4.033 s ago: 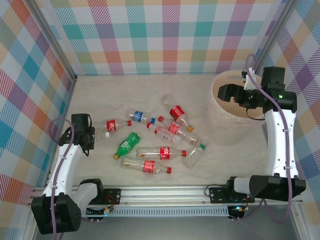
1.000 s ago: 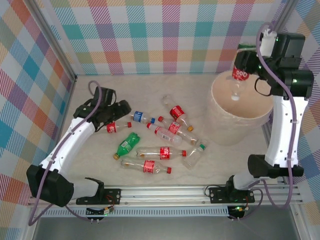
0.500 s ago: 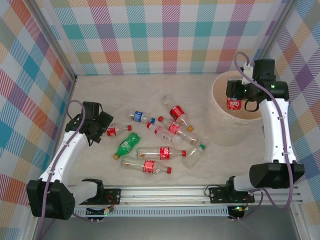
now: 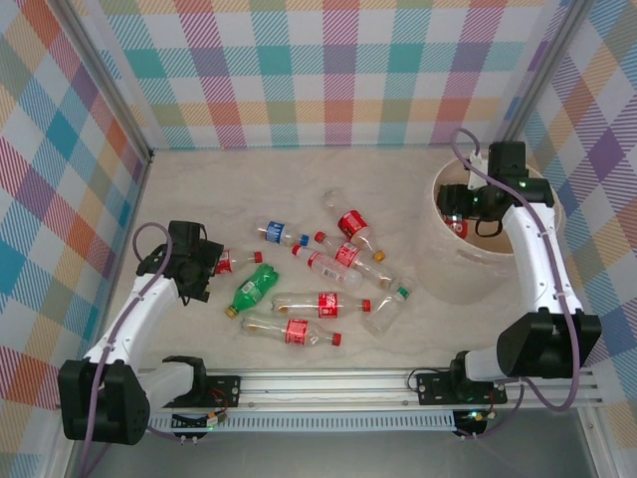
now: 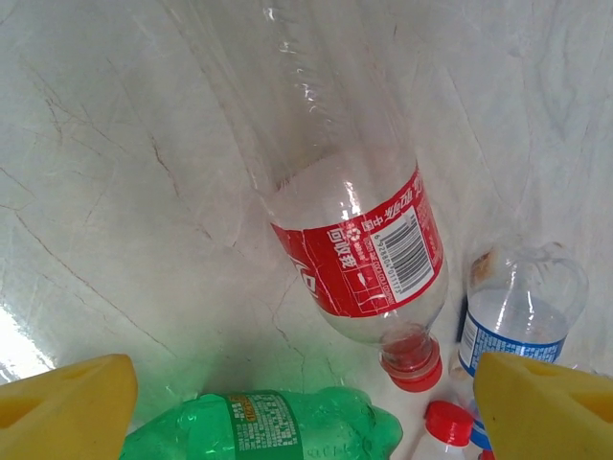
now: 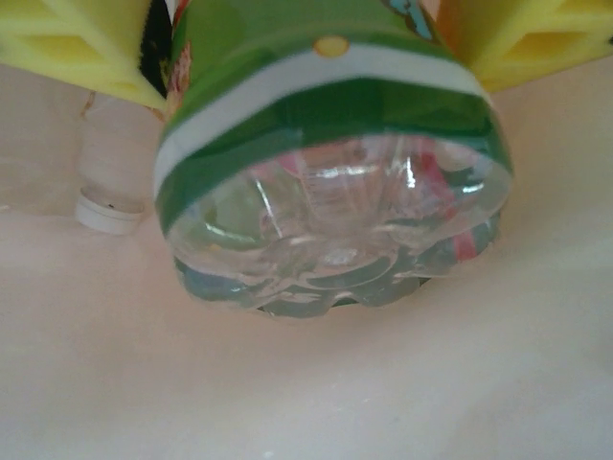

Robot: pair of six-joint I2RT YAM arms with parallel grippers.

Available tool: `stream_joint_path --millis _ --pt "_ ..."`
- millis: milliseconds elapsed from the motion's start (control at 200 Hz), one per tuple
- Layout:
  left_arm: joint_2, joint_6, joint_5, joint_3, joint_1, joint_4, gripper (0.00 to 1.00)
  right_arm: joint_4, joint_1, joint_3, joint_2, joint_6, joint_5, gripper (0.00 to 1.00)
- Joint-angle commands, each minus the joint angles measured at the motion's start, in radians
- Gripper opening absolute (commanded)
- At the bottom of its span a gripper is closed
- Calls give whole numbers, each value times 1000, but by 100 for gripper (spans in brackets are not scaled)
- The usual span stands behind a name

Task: Put the plastic bottles in the bin

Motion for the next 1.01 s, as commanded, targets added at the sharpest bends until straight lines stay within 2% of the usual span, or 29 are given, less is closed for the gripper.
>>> stream_joint_path --millis 0,75,215,270,500,1000 --pt "-12 -18 -4 -10 14 14 91 -4 -7 -1 -14 11 -34 76" --pt "-1 -19 -10 -12 14 16 91 -11 -13 15 -18 11 -32 84" --pt "20 -37 -4 -29 14 66 96 -34 -20 56 -43 12 -72 90" --pt "34 -42 5 -34 14 99 100 -52 -23 75 -57 10 -83 91" --pt "114 -77 43 -23 6 202 100 -111 -25 142 -140 10 -90 92" --pt "279 -134 7 29 -93 291 100 -67 -27 161 -234 66 -116 92"
